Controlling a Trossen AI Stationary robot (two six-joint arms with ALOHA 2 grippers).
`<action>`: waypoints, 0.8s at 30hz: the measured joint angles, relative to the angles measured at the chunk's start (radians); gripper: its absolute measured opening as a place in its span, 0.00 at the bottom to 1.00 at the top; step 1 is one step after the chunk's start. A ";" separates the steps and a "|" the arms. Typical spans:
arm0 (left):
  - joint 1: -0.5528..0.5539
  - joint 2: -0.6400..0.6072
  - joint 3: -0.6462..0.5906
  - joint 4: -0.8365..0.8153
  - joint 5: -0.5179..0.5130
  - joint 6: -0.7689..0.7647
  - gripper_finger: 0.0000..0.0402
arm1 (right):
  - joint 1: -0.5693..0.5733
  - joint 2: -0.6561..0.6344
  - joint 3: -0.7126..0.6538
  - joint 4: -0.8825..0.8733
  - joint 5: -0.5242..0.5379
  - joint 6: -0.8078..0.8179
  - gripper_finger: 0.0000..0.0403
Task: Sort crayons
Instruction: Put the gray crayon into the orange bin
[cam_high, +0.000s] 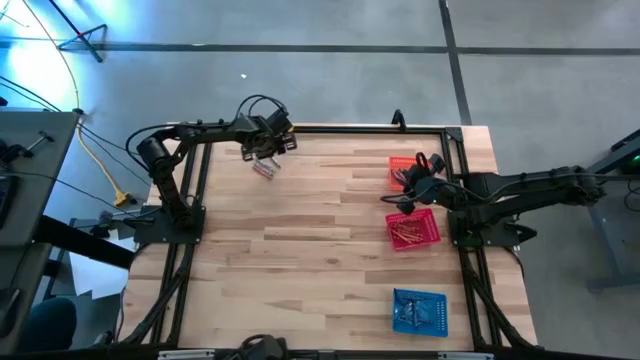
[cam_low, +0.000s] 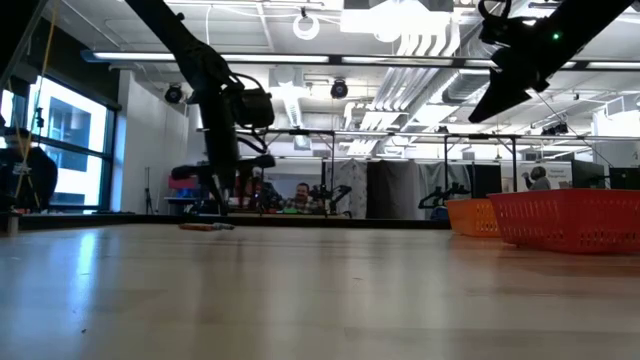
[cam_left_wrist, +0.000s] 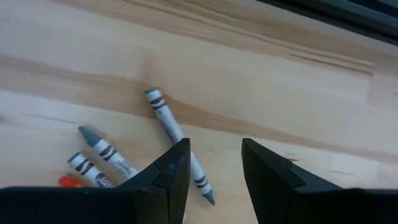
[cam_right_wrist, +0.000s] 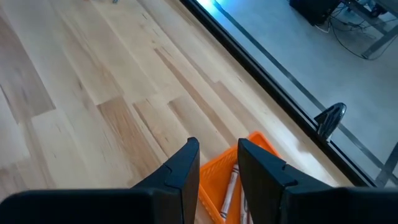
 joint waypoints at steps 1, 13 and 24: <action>0.000 0.000 0.000 -0.007 -0.005 -0.013 0.33 | 0.000 0.000 0.000 -0.004 0.000 0.000 0.25; 0.000 0.000 0.000 -0.065 -0.011 -0.078 0.27 | 0.000 0.000 0.000 -0.022 0.000 -0.003 0.25; 0.000 0.097 0.005 -0.073 0.019 -0.076 0.26 | 0.000 0.000 0.000 -0.032 0.000 -0.004 0.25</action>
